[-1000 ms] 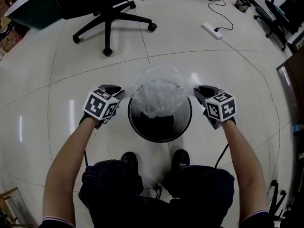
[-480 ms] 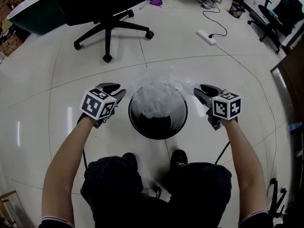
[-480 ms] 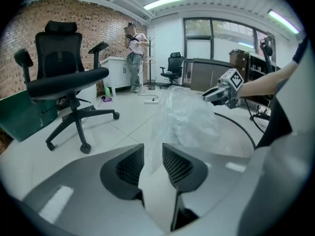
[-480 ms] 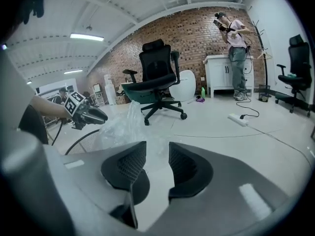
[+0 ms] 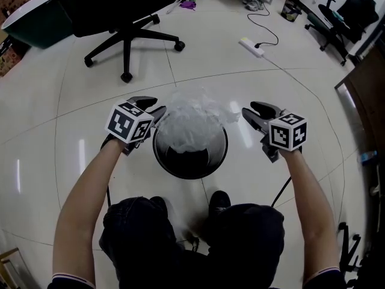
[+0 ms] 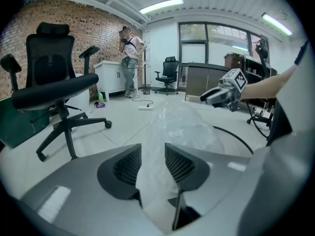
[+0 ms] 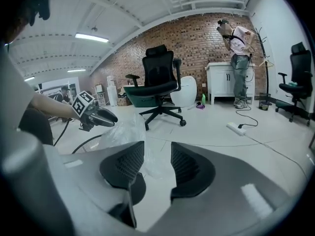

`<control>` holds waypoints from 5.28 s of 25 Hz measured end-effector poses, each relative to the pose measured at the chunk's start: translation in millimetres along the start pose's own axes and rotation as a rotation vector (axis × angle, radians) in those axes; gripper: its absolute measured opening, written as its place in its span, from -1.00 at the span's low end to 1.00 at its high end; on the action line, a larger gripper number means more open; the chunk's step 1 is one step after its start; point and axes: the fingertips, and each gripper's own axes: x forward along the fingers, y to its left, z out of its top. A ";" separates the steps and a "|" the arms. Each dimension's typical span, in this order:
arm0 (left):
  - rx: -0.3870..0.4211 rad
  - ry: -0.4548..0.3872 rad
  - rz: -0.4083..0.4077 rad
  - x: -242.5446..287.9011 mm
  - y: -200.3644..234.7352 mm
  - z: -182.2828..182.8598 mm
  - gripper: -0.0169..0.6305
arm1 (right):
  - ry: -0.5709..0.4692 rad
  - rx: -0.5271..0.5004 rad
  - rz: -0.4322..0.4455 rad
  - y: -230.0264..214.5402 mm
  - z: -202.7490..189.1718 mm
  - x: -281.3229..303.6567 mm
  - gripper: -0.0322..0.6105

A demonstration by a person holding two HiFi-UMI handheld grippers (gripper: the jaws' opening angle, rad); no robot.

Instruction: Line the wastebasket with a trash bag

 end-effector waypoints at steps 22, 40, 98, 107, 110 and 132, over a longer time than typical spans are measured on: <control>0.025 0.068 -0.075 19.8 -13.8 -7.4 -0.91 | 0.097 -0.160 0.186 52.2 4.4 80.9 -0.89; 0.065 0.061 -0.161 -70.8 -87.0 -43.2 -0.91 | 0.153 -0.328 0.352 141.2 -54.7 -19.4 -0.89; -0.242 0.209 -0.095 -27.5 -175.0 -197.3 -0.52 | 0.400 -0.295 0.437 121.6 -188.1 5.7 -0.49; -0.229 0.122 0.024 -79.0 -150.7 -150.2 -0.52 | 0.312 -0.287 0.434 119.4 -141.7 -39.5 -0.46; -0.234 0.092 0.063 -88.1 -139.3 -133.0 -0.52 | 0.337 -0.299 0.479 125.1 -145.2 -48.9 -0.38; -0.239 0.043 0.192 -72.6 -82.7 -73.4 -0.53 | 0.134 -0.373 0.303 90.8 -8.8 34.9 -0.37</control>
